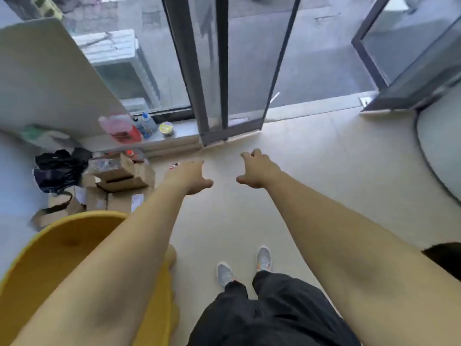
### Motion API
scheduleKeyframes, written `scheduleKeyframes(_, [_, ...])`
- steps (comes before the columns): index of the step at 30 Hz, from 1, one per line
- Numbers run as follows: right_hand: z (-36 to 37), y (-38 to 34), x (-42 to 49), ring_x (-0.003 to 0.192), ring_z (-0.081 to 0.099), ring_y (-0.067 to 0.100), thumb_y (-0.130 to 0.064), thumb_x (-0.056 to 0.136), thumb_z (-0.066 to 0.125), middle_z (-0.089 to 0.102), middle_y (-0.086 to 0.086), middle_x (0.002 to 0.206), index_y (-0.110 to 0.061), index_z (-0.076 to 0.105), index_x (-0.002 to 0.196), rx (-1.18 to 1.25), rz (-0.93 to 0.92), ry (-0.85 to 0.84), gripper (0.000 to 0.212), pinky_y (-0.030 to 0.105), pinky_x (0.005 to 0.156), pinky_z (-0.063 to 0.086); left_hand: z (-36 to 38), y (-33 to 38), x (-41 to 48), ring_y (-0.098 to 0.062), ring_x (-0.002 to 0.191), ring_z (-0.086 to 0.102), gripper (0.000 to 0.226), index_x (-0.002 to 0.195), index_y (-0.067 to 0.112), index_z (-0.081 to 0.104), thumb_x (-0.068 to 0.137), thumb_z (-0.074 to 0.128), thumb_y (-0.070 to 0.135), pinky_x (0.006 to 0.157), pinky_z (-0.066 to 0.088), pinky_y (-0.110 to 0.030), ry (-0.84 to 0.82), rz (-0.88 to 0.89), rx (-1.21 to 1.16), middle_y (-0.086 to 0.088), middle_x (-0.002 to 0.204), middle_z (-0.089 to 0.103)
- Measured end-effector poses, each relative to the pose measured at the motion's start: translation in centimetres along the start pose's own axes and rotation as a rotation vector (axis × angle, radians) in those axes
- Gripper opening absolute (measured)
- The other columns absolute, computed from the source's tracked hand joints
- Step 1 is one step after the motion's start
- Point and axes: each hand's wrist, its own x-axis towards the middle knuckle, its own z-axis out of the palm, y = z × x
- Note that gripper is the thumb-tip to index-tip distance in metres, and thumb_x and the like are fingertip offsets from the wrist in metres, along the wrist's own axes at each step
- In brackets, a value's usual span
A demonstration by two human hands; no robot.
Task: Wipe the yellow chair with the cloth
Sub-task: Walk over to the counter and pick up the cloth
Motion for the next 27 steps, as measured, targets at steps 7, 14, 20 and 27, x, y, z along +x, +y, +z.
scheduleKeyframes(7, [-0.7, 13.1, -6.0, 0.125, 0.042, 0.031, -0.038, 0.088, 0.063, 0.033, 0.010, 0.144, -0.019, 0.032, 0.149, 0.117, 0.252, 0.065, 0.072, 0.039, 0.077, 0.046, 1.2, 14.2, -0.5, -0.025, 0.137, 0.044, 0.082, 0.154, 0.026, 0.027, 0.085, 0.064, 0.051, 0.104, 0.044, -0.042, -0.035, 0.242, 0.114, -0.001, 0.157, 0.039])
scheduleKeyframes(14, [-0.8, 25.9, -14.7, 0.130, 0.039, 0.035, -0.040, 0.088, 0.063, 0.030, 0.013, 0.148, -0.019, 0.028, 0.152, 0.268, 0.488, 0.155, 0.076, 0.043, 0.087, 0.047, 3.4, 28.9, -2.3, -0.026, 0.132, 0.048, 0.081, 0.153, 0.024, 0.027, 0.085, 0.063, 0.050, 0.102, 0.046, -0.044, -0.030, 0.480, 0.240, -0.004, 0.151, 0.043])
scheduleKeyframes(20, [2.5, 31.8, -23.9, 0.126, 0.045, 0.037, -0.043, 0.086, 0.066, 0.035, 0.012, 0.140, -0.018, 0.039, 0.141, 0.483, 0.732, 0.280, 0.066, 0.047, 0.096, 0.047, 7.1, 39.2, -5.6, -0.028, 0.130, 0.050, 0.081, 0.152, 0.022, 0.028, 0.086, 0.062, 0.054, 0.101, 0.046, -0.045, -0.109, 0.743, 0.412, -0.005, 0.150, 0.046])
scheduleKeyframes(27, [8.3, 37.0, -36.8, 0.123, 0.048, 0.040, -0.044, 0.084, 0.068, 0.040, 0.017, 0.134, -0.013, 0.043, 0.136, 0.606, 1.074, 0.333, 0.065, 0.048, 0.101, 0.046, 12.4, 49.3, -11.7, -0.029, 0.127, 0.051, 0.081, 0.152, 0.018, 0.028, 0.087, 0.063, 0.051, 0.094, 0.047, -0.040, -0.163, 1.042, 0.555, -0.008, 0.146, 0.048])
